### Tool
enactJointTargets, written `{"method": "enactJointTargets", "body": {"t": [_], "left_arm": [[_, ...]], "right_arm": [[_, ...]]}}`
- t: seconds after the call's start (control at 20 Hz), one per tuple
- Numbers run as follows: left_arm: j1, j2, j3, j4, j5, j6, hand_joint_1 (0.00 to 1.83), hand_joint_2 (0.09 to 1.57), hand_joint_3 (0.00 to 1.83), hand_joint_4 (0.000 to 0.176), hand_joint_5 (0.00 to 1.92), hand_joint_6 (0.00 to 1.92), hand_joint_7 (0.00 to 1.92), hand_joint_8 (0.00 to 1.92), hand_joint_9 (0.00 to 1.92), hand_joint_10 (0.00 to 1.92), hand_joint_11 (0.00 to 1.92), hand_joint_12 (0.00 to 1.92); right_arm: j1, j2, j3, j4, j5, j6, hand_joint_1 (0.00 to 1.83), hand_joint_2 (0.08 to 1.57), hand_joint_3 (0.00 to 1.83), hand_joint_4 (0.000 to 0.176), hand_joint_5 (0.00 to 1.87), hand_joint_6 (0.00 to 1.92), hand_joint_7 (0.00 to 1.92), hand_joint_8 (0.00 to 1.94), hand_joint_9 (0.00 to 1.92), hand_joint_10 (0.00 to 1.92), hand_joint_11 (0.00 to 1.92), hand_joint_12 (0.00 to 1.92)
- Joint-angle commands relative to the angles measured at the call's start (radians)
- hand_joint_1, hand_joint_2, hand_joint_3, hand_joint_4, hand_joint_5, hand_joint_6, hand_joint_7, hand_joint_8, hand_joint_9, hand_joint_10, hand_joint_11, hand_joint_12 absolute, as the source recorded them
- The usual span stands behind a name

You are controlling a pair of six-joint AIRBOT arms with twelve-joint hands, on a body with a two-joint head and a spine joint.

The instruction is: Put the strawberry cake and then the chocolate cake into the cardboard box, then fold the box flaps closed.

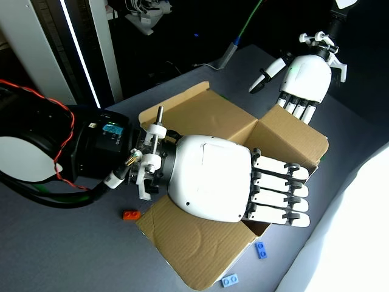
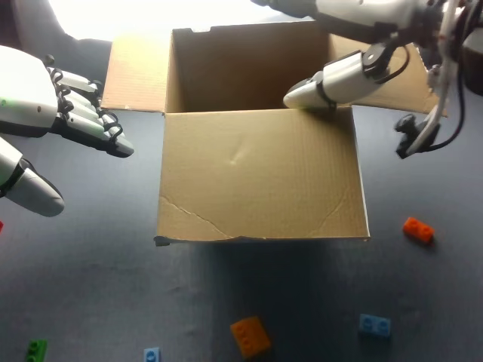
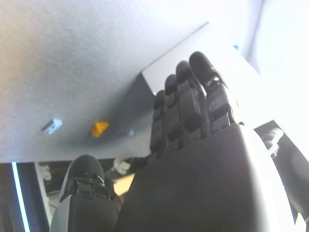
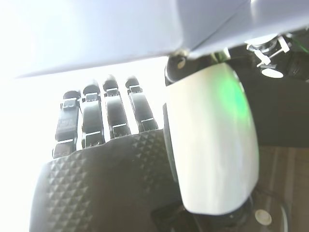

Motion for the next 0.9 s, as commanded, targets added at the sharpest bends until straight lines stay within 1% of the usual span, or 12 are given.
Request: {"method": "enactJointTargets", "body": {"t": [0.0, 0.15, 0.25, 0.3, 0.35, 0.4, 0.5, 0.55, 0.65, 0.75, 0.8, 0.85], "left_arm": [[-0.008, 0.007, 0.007, -0.071, 0.008, 0.003, 0.00, 1.11, 0.00, 0.000, 0.18, 0.00, 0.26, 0.00, 0.27, 0.00, 0.00, 0.87], [-0.014, 0.007, 0.011, -0.071, 0.014, 0.003, 0.00, 1.11, 0.00, 0.000, 0.17, 0.00, 0.26, 0.00, 0.27, 0.00, 0.00, 0.87], [-0.025, 0.007, 0.017, -0.071, 0.020, 0.003, 0.00, 1.12, 0.00, 0.000, 0.18, 0.00, 0.26, 0.00, 0.26, 0.00, 0.00, 0.87], [-0.033, 0.007, 0.020, -0.070, 0.024, 0.003, 0.00, 1.11, 0.00, 0.000, 0.18, 0.00, 0.26, 0.00, 0.27, 0.00, 0.00, 0.87], [-0.040, 0.007, 0.022, -0.070, 0.027, 0.003, 0.00, 1.11, 0.00, 0.000, 0.18, 0.00, 0.26, 0.00, 0.27, 0.00, 0.00, 0.87], [-0.048, 0.007, 0.026, -0.070, 0.033, 0.003, 0.00, 1.12, 0.00, 0.000, 0.17, 0.00, 0.24, 0.00, 0.25, 0.00, 0.00, 0.85], [-0.064, 0.007, 0.033, -0.070, 0.038, 0.004, 0.00, 1.13, 0.00, 0.000, 0.17, 0.00, 0.23, 0.00, 0.25, 0.00, 0.00, 0.84], [-0.073, 0.006, 0.037, -0.070, 0.042, 0.006, 0.00, 1.13, 0.01, 0.000, 0.17, 0.00, 0.22, 0.00, 0.24, 0.00, 0.00, 0.84], [-0.082, 0.006, 0.039, -0.070, 0.042, 0.007, 0.00, 1.12, 0.00, 0.000, 0.18, 0.00, 0.26, 0.01, 0.27, 0.01, 0.00, 0.86], [-0.095, 0.006, 0.043, -0.070, 0.042, 0.007, 0.00, 1.13, 0.00, 0.000, 0.17, 0.00, 0.26, 0.01, 0.26, 0.00, 0.00, 0.85], [-0.103, 0.006, 0.046, -0.070, 0.042, 0.007, 0.00, 1.13, 0.00, 0.000, 0.17, 0.00, 0.27, 0.01, 0.27, 0.00, 0.00, 0.85], [-0.110, 0.006, 0.050, -0.070, 0.041, 0.007, 0.00, 1.13, 0.00, 0.000, 0.18, 0.00, 0.27, 0.01, 0.27, 0.01, 0.00, 0.87]], "right_arm": [[0.020, 0.021, -0.006, 0.008, 0.090, 0.000, 0.77, 0.93, 0.00, 0.018, 0.00, 0.00, 0.00, 0.00, 0.01, 0.00, 0.00, 0.00], [0.027, 0.070, -0.045, 0.006, 0.073, -0.029, 0.79, 0.94, 0.00, 0.012, 0.00, 0.00, 0.00, 0.00, 0.03, 0.01, 0.01, 0.00], [0.040, 0.102, -0.067, 0.006, 0.049, -0.031, 0.80, 0.95, 0.01, 0.010, 0.00, 0.00, 0.00, 0.00, 0.02, 0.01, 0.00, 0.00], [0.051, 0.120, -0.077, 0.006, 0.039, -0.030, 0.81, 0.95, 0.01, 0.014, 0.00, 0.00, 0.00, 0.00, 0.02, 0.01, 0.00, 0.00], [0.058, 0.131, -0.082, 0.005, 0.037, -0.029, 0.77, 0.96, 0.01, 0.005, 0.00, 0.00, 0.00, 0.00, 0.03, 0.01, 0.00, 0.00], [0.069, 0.149, -0.091, 0.005, 0.032, -0.027, 0.71, 0.97, 0.01, 0.000, 0.00, 0.00, 0.02, 0.01, 0.05, 0.02, 0.01, 0.00], [0.094, 0.190, -0.113, 0.005, 0.006, -0.014, 0.69, 0.97, 0.01, 0.000, 0.00, 0.00, 0.02, 0.01, 0.05, 0.02, 0.01, 0.00], [0.116, 0.226, -0.135, 0.005, -0.032, -0.017, 0.69, 0.96, 0.01, 0.000, 0.00, 0.00, 0.04, 0.01, 0.06, 0.02, 0.02, 0.01], [0.133, 0.270, -0.158, 0.005, -0.048, -0.024, 0.50, 0.98, 0.02, 0.000, 0.00, 0.00, 0.03, 0.01, 0.06, 0.02, 0.04, 0.02], [0.153, 0.319, -0.164, 0.005, -0.075, -0.024, 0.42, 0.99, 0.02, 0.000, 0.00, 0.00, 0.01, 0.00, 0.05, 0.01, 0.01, 0.02], [0.167, 0.340, -0.169, 0.005, -0.122, -0.030, 0.38, 1.00, 0.02, 0.000, 0.00, 0.00, 0.00, 0.00, 0.05, 0.01, 0.01, 0.03], [0.178, 0.362, -0.175, 0.005, -0.152, -0.034, 0.31, 1.04, 0.00, 0.000, 0.00, 0.00, 0.01, 0.00, 0.06, 0.01, 0.00, 0.13]]}}
